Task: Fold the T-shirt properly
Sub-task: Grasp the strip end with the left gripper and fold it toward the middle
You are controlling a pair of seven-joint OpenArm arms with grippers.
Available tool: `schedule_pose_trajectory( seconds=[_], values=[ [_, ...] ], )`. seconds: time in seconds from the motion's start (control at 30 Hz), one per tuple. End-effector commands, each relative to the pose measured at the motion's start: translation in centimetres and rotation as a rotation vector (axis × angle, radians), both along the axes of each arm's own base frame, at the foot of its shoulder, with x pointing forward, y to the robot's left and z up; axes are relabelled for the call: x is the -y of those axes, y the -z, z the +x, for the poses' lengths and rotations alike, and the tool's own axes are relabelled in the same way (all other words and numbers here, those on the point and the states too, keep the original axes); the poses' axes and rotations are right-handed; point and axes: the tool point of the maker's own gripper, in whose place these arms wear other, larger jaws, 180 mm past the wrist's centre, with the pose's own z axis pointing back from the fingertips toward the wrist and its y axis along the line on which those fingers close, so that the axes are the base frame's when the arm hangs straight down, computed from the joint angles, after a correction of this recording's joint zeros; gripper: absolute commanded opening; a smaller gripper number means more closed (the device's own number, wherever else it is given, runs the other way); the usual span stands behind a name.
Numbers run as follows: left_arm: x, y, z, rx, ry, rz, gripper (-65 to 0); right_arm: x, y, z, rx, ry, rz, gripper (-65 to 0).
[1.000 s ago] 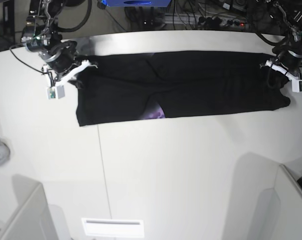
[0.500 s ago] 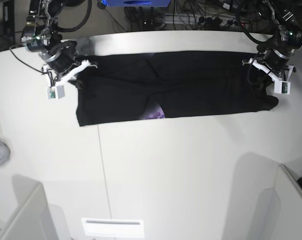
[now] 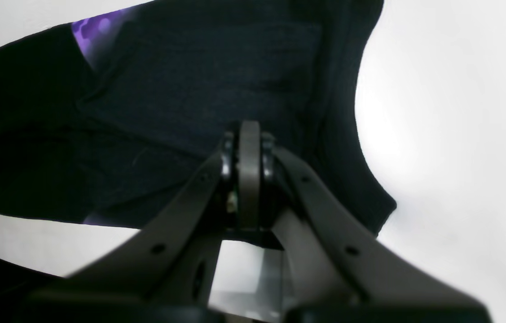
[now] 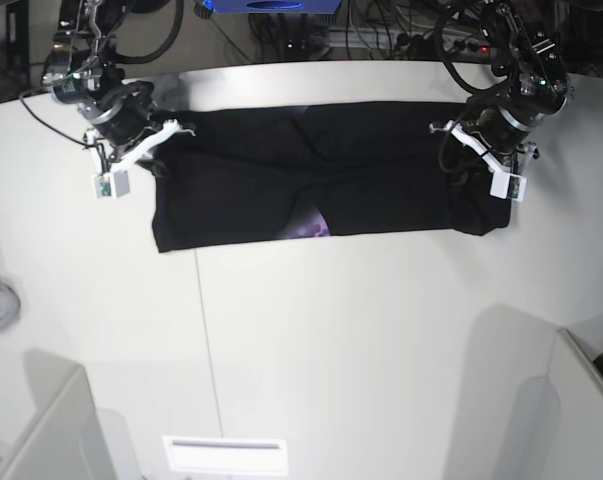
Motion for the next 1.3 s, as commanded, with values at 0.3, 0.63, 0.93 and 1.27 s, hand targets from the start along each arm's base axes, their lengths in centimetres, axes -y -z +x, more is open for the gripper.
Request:
schedule_pose_trajectory(
  seconds=[0.3,0.63,0.93,1.27],
  values=[
    [3.3,-0.6,0.6,0.031,0.045,-0.064,-65.0,-0.1,-0.9,0.5,0.041,-0.006,0.004,-65.0],
    [5.9,-0.4,0.6,0.026,0.1,-0.101,-65.0,0.0,-1.0,0.7,0.044,-0.006,0.004,-65.0],
    [7.9,-0.3,0.5,0.021,0.128,-0.134,-65.0,0.0,-1.0,0.7,0.044,-0.004,0.004,-65.0],
    [9.6,-0.1,0.3,0.012,0.173,-0.152,-65.0,0.0,-1.0,0.7,0.044,-0.004,0.004,-65.0]
  ],
)
